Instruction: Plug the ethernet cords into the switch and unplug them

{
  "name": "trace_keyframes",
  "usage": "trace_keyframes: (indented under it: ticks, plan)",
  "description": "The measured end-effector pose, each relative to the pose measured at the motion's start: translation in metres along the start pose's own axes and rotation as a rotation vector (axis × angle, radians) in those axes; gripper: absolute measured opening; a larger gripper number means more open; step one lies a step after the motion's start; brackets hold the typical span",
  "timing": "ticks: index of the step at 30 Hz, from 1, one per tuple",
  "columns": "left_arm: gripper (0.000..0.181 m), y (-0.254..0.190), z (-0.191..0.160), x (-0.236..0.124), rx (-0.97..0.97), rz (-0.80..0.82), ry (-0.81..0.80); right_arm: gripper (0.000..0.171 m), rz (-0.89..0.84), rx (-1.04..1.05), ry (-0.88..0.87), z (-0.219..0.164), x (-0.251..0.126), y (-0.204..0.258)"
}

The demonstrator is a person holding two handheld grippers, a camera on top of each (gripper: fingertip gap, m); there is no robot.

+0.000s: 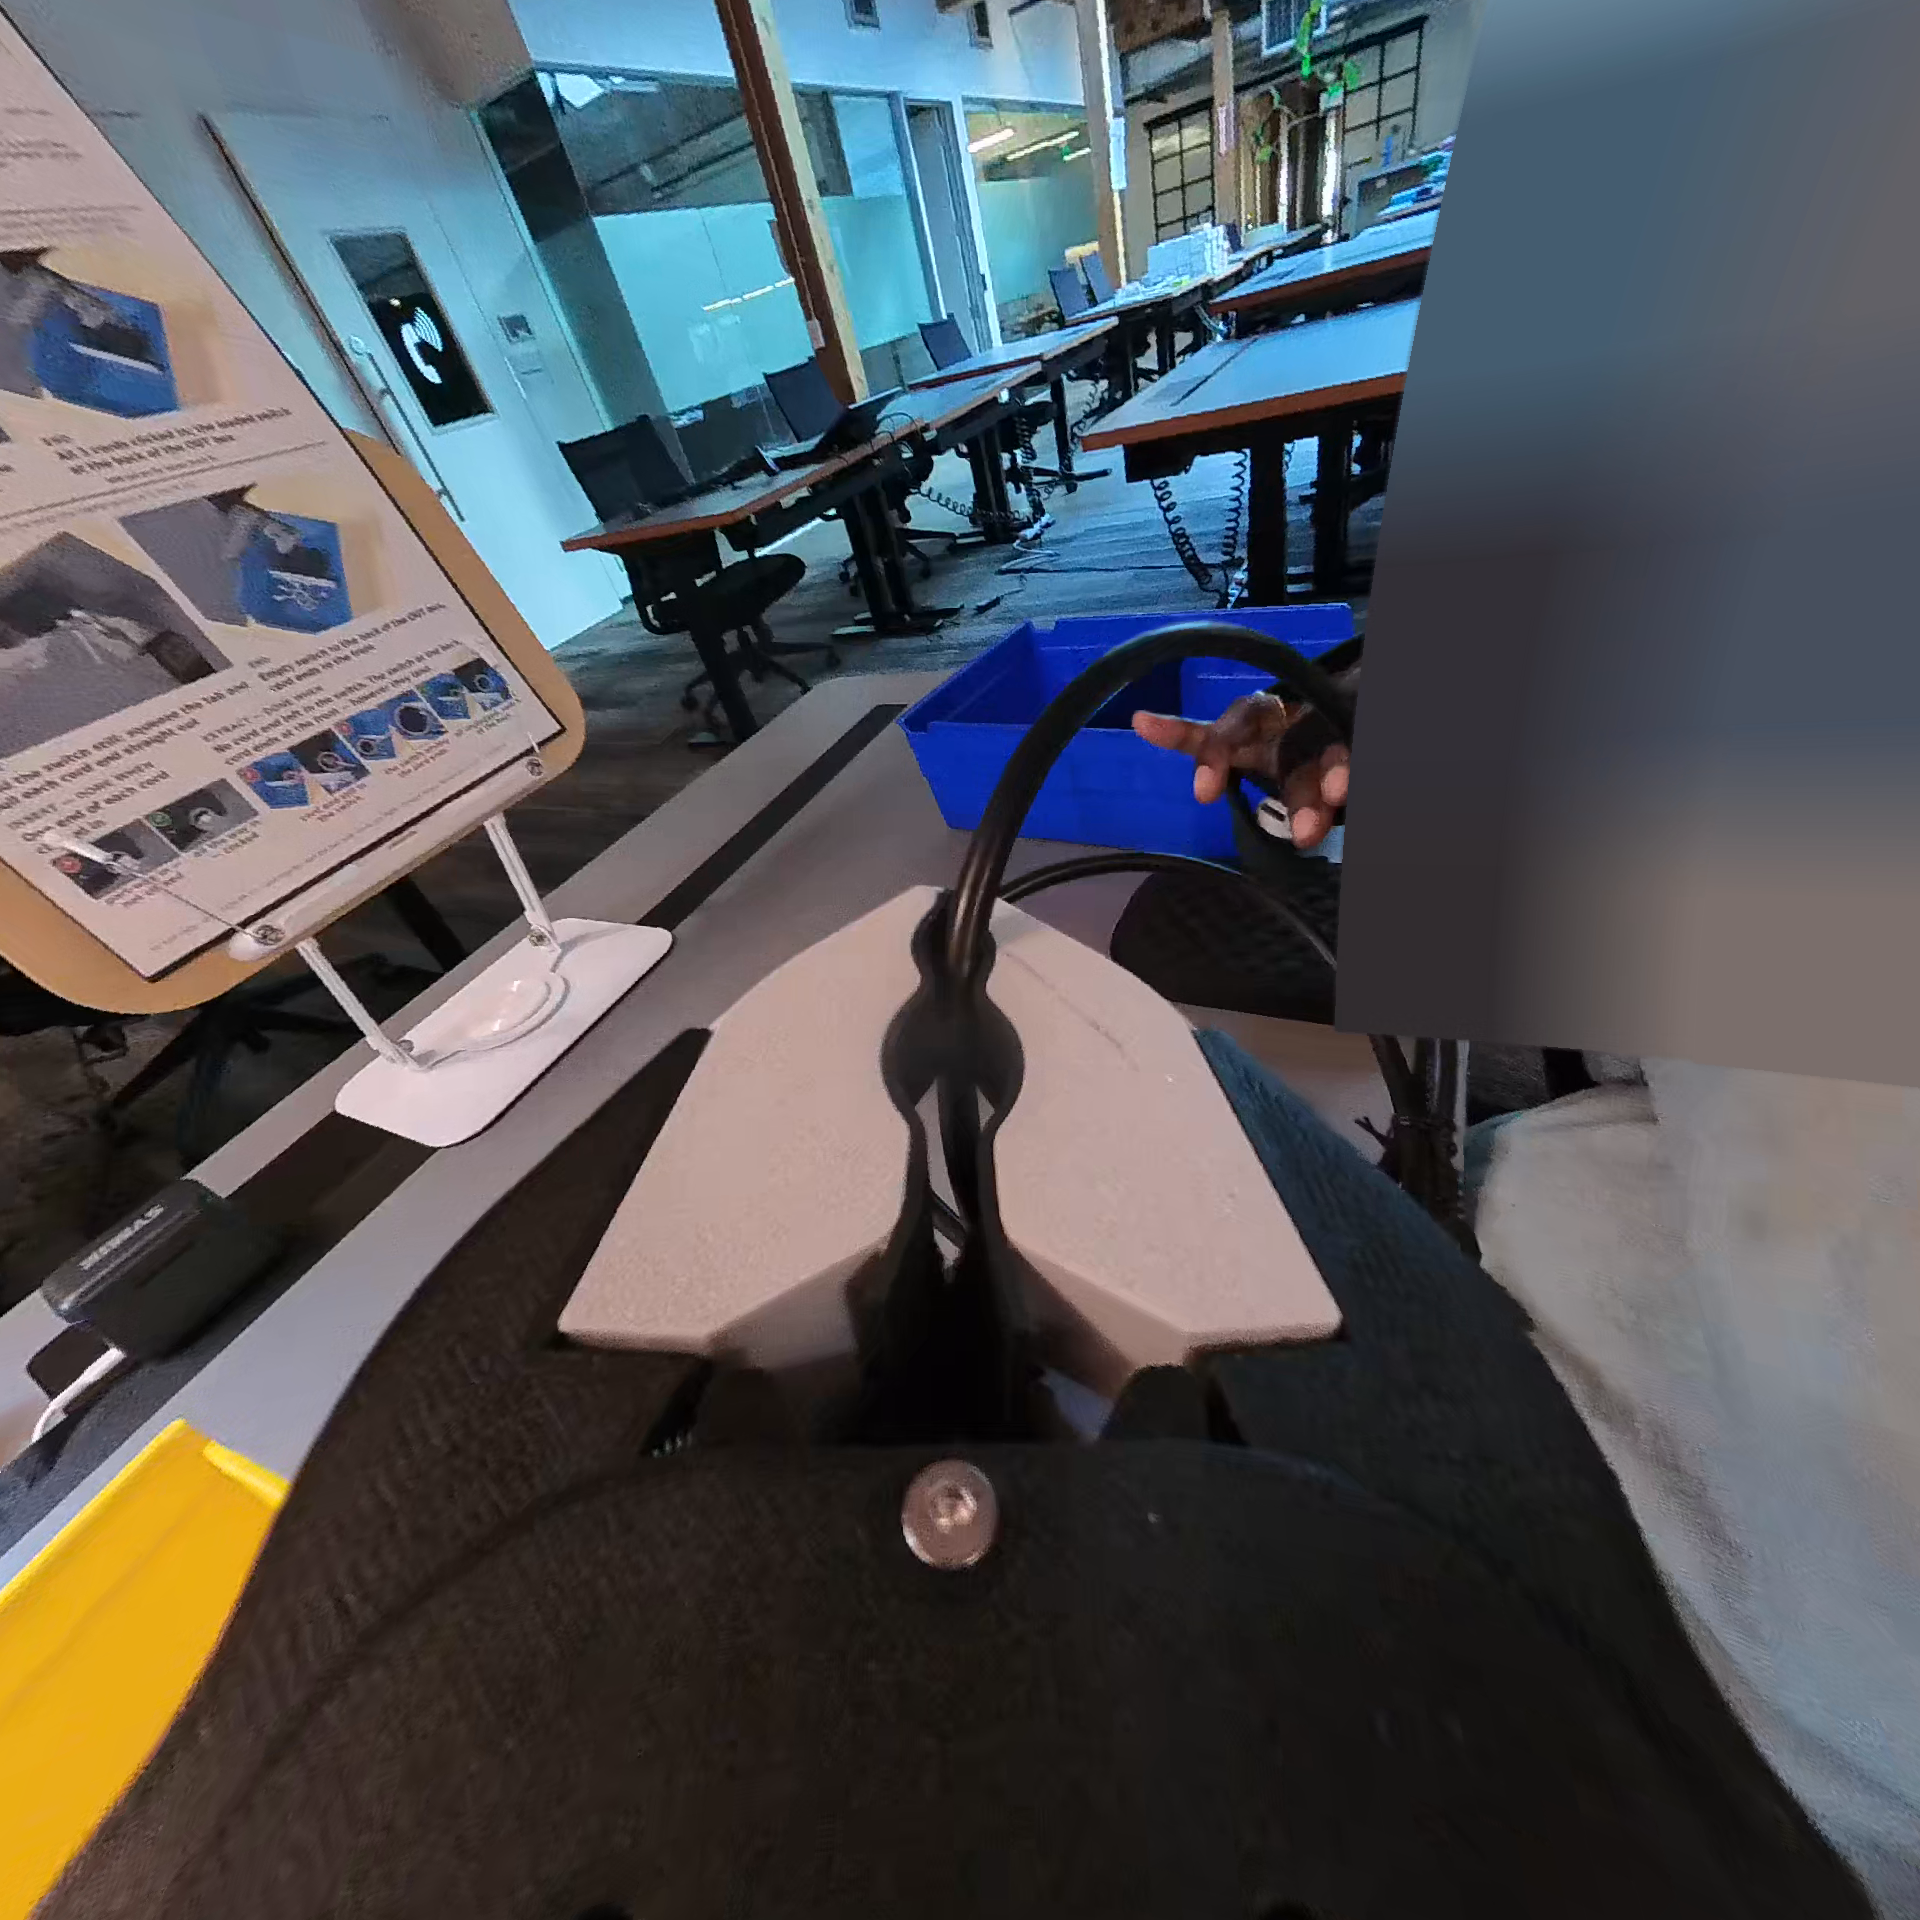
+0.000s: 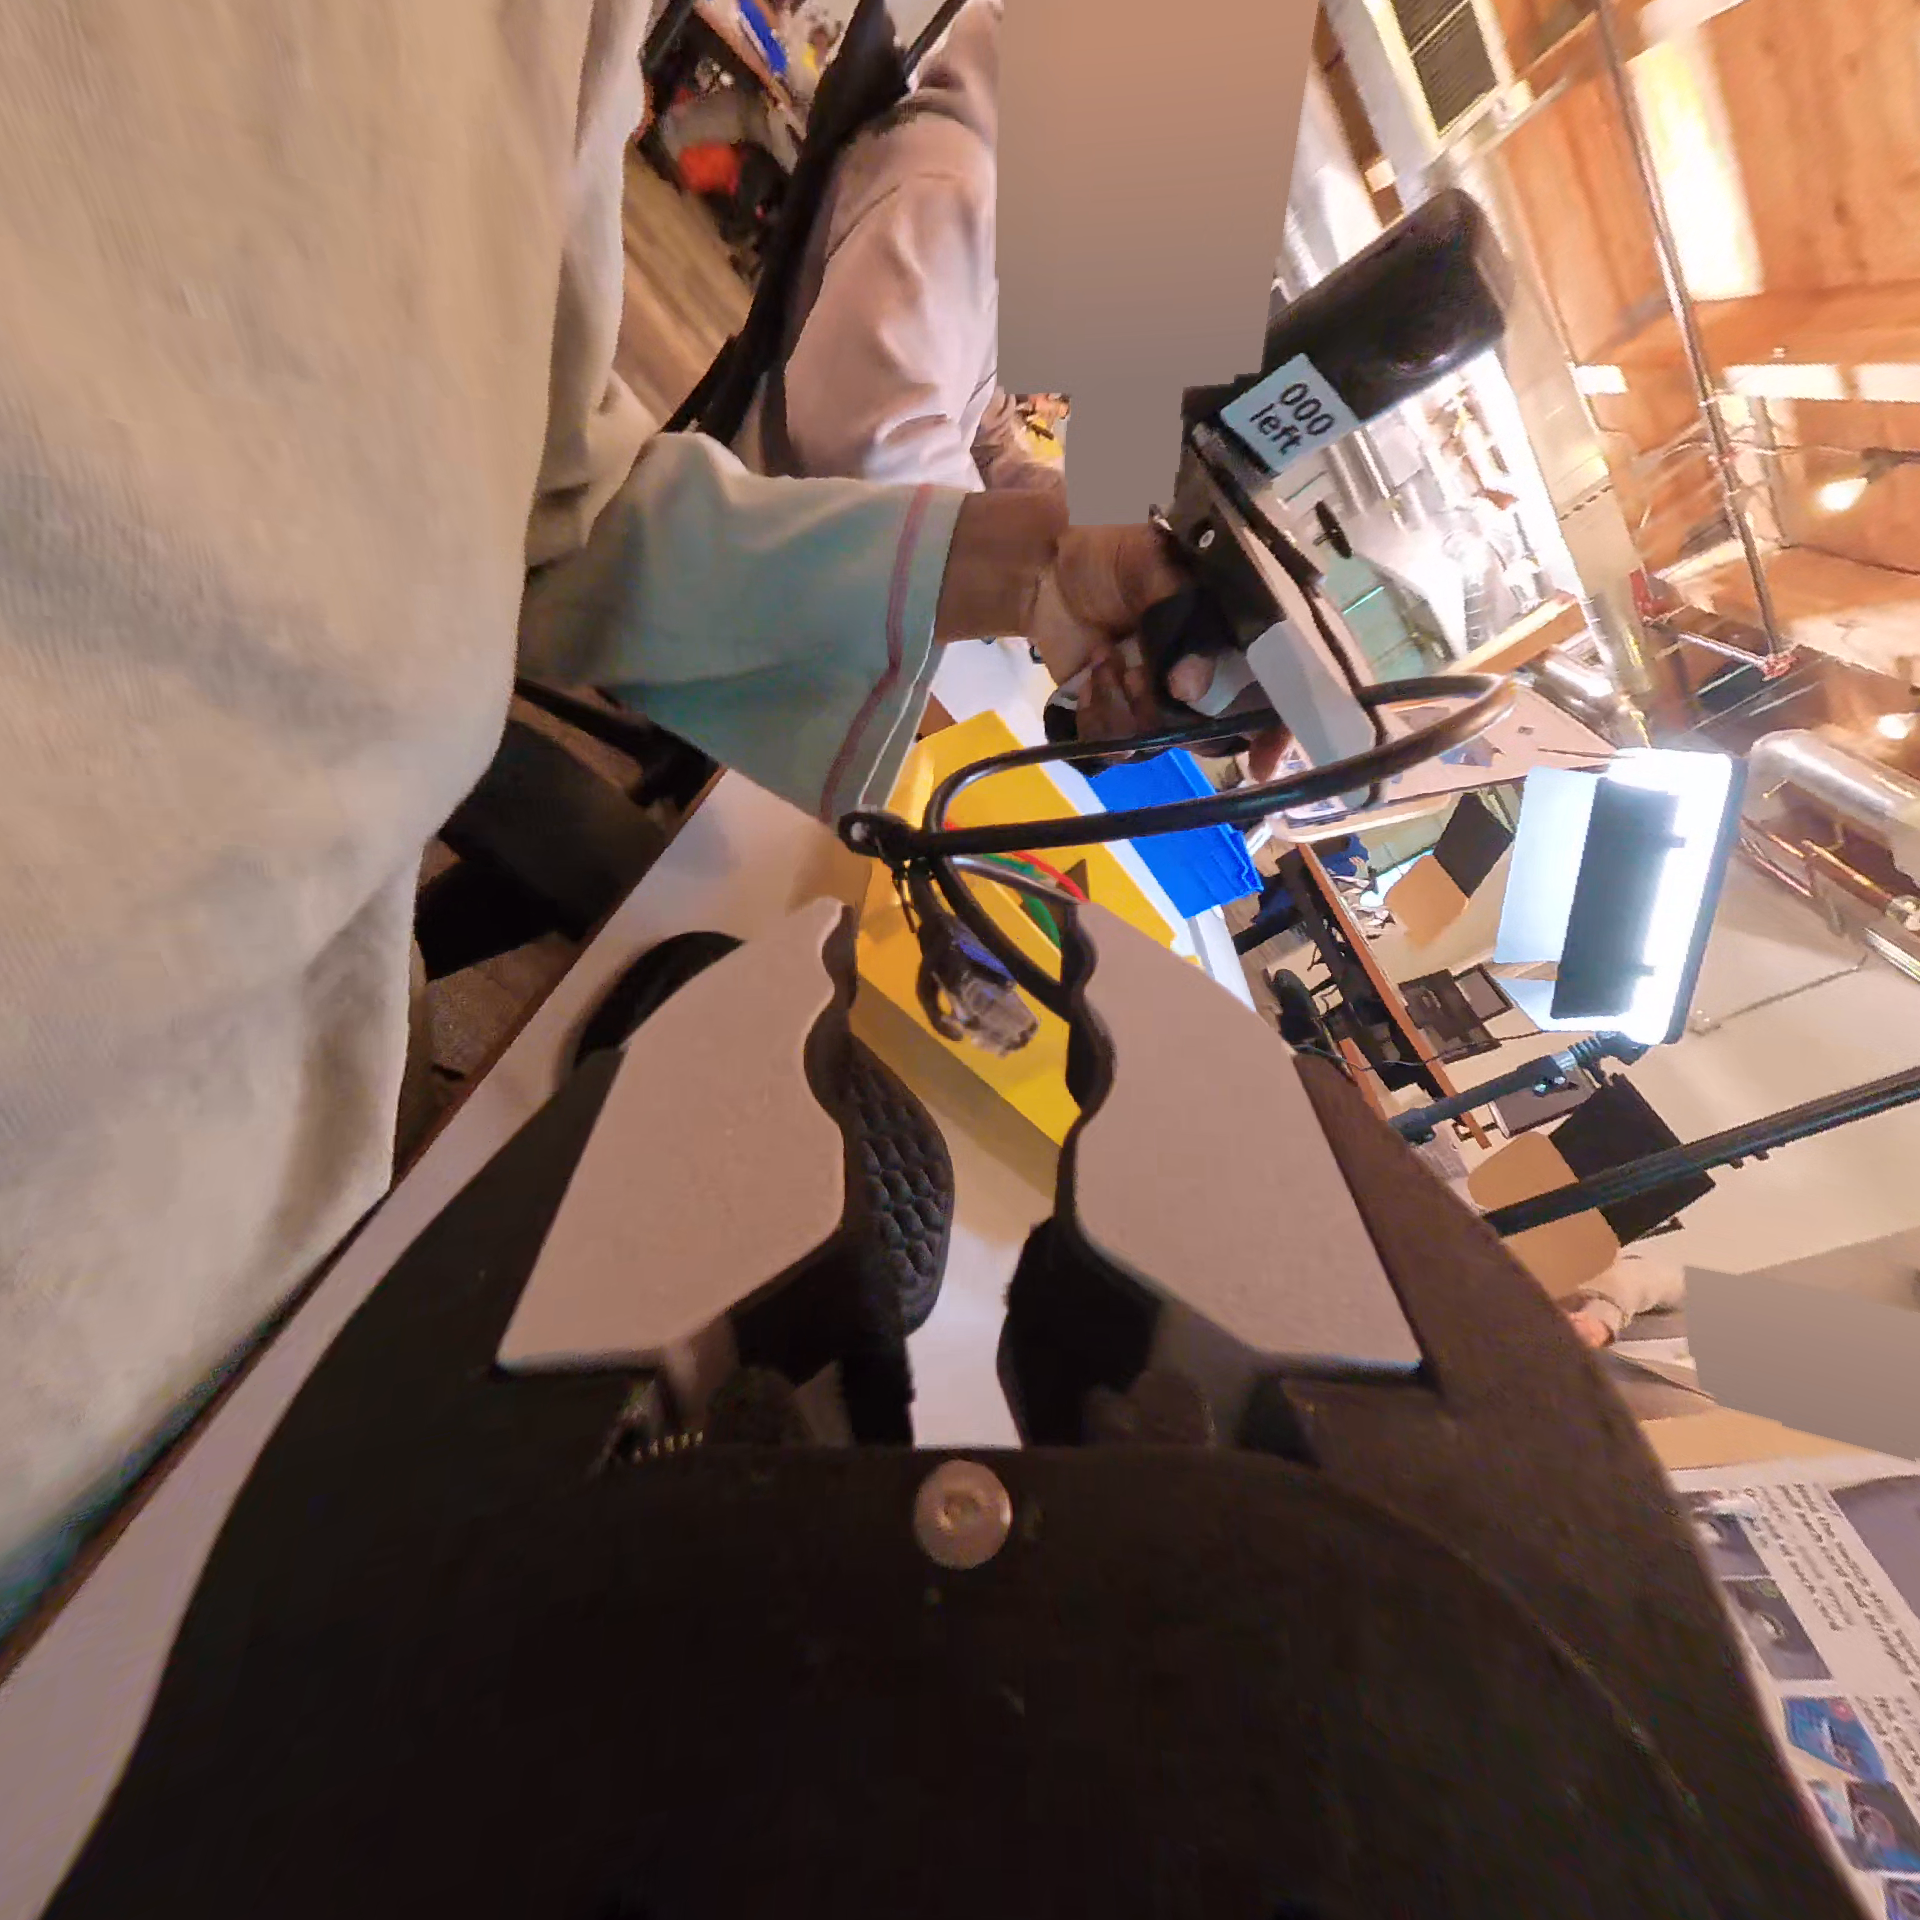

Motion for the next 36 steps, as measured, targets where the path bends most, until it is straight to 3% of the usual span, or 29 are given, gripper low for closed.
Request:
trace_keyframes:
  ticks: [11, 15, 18, 20, 23, 26, 30, 36]
  plan:
    - [0.003, -0.001, -0.002, 0.002, 0.0, -0.01, 0.021, 0.017, 0.053, -0.055, 0.039, 0.0, 0.0, 0.002]
    - [0.057, -0.001, 0.008, -0.006, 0.088, 0.055, -0.062, 0.015, 0.015, 0.063, -0.057, 0.001, 0.003, -0.006]
    - [0.076, -0.009, 0.03, -0.027, 0.249, 0.233, -0.204, 0.014, -0.024, 0.229, -0.168, -0.003, 0.009, -0.018]
    - [0.076, -0.041, 0.041, -0.032, 0.445, 0.24, -0.239, 0.014, -0.066, 0.363, -0.215, -0.008, 0.015, -0.029]
    - [0.075, -0.087, 0.032, -0.011, 0.677, 0.207, -0.065, 0.014, -0.083, 0.596, -0.308, -0.013, 0.022, -0.045]
    - [0.063, -0.097, 0.01, 0.008, 0.898, 0.248, 0.1, 0.014, -0.045, 0.808, -0.396, -0.014, 0.028, -0.055]
    - [0.047, -0.081, -0.005, 0.019, 0.954, 0.258, 0.19, 0.014, 0.045, 1.01, -0.416, -0.02, 0.032, -0.057]
    - [0.017, -0.076, -0.012, 0.023, 0.927, 0.225, 0.224, 0.014, 0.107, 1.092, -0.4, -0.025, 0.033, -0.052]
Point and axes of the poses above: each gripper's, where its closed fingertips meet, x out along the fingers, z out of its top, y = z × x across the jaws, the point moved 5 cm from there along -x, back along the fingers, and after that the axes turned 8 degrees about x, right-handed, at the moved point
